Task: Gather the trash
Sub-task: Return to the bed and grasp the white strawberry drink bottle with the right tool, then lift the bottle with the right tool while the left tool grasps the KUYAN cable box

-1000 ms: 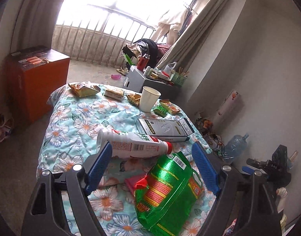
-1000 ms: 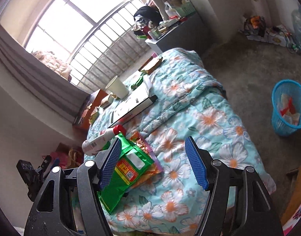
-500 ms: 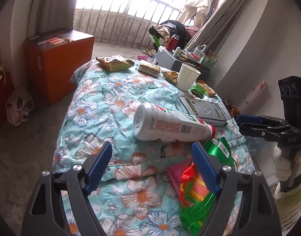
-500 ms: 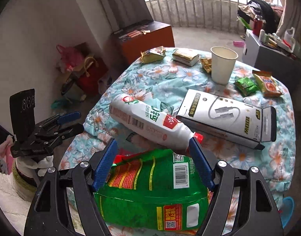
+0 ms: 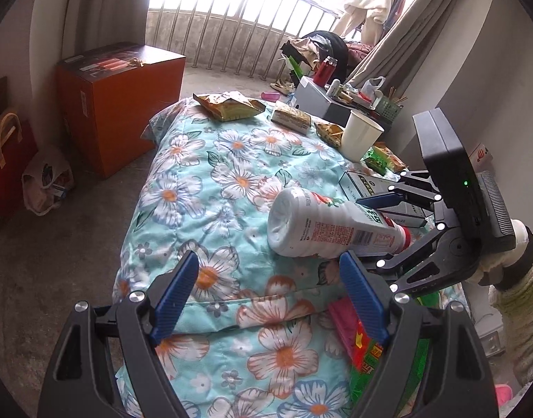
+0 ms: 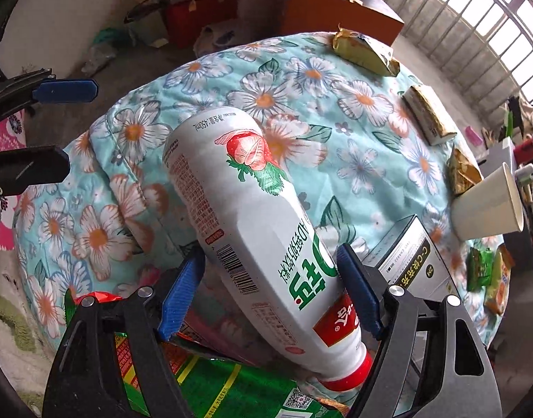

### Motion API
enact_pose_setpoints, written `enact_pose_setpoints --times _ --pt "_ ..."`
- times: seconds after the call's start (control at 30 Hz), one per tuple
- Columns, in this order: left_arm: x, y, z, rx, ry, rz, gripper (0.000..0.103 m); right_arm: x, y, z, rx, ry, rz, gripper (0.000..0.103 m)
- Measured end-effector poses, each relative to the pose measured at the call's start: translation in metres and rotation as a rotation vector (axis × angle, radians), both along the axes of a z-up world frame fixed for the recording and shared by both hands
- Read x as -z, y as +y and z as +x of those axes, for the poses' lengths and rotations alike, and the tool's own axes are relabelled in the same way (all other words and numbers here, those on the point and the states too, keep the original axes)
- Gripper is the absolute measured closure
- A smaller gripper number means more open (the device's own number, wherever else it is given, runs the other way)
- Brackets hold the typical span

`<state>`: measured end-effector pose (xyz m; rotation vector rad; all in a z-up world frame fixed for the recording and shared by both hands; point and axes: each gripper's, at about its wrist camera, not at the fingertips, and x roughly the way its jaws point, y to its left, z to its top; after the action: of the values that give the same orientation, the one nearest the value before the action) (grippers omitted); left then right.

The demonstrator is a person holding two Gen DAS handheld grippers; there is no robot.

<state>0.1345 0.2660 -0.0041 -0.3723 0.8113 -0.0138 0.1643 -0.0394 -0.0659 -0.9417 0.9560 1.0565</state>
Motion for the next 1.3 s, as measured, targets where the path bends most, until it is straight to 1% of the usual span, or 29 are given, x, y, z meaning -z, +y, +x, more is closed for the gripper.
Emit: enact_pose_setpoints --times 0.2,0.23,0.3,0.33,0.4,0.47,0.53,0.63,0.7,0.8,0.93,1.0,1.03,1.1,1.2,1.3 --pt "0.005 0.004 0.003 -0.008 0.012 -0.010 0.022 0.015 0.001 -0.008 -0.050 -0.083 -0.014 0.031" --pt "0.005 0.005 0.003 -0.010 0.014 -0.011 0.022 0.019 0.001 -0.010 -0.054 -0.106 -0.014 0.033" --pt "0.006 0.006 0.002 -0.016 0.015 -0.013 0.022 0.020 0.000 -0.011 -0.054 -0.123 0.010 0.034" --pt "0.006 0.007 0.002 -0.018 0.016 -0.014 0.022 0.017 -0.002 -0.011 -0.049 -0.133 0.029 0.037" --pt "0.004 0.008 0.001 -0.022 0.013 -0.012 0.022 0.009 -0.007 -0.011 -0.029 -0.160 0.078 0.038" --pt "0.002 0.009 0.001 -0.025 0.010 -0.011 0.022 -0.010 -0.018 -0.007 0.012 -0.165 0.162 0.040" --pt "-0.001 0.009 0.001 -0.026 0.001 -0.012 0.022 -0.036 -0.031 0.001 0.080 -0.174 0.258 0.040" --pt "-0.006 0.007 0.003 -0.014 -0.014 -0.013 0.022 -0.074 -0.067 0.018 0.224 -0.165 0.410 0.041" --pt "-0.008 0.003 0.005 0.000 -0.024 -0.017 0.022 -0.098 -0.100 0.025 0.324 -0.147 0.517 0.041" --pt "-0.014 -0.002 0.011 0.030 -0.049 -0.030 0.022 -0.131 -0.156 0.024 0.460 -0.141 0.643 0.041" --pt "-0.020 -0.013 0.023 0.086 -0.068 -0.036 0.022 -0.167 -0.230 0.003 0.612 -0.149 0.754 0.041" --pt "-0.022 -0.021 0.030 0.118 -0.069 -0.034 0.022 -0.179 -0.266 -0.011 0.681 -0.123 0.793 0.041" --pt "-0.023 -0.024 0.034 0.134 -0.070 -0.032 0.022 -0.182 -0.283 -0.018 0.717 -0.095 0.812 0.041" --pt "-0.026 -0.032 0.041 0.168 -0.070 -0.033 0.022 -0.180 -0.315 -0.030 0.793 0.009 0.847 0.041" --pt "-0.032 -0.045 0.053 0.230 -0.071 -0.057 0.022 -0.160 -0.350 -0.048 0.899 0.173 0.847 0.041" --pt "-0.037 -0.065 0.069 0.298 -0.071 -0.047 0.022 -0.125 -0.372 -0.067 0.972 0.356 0.864 0.041"
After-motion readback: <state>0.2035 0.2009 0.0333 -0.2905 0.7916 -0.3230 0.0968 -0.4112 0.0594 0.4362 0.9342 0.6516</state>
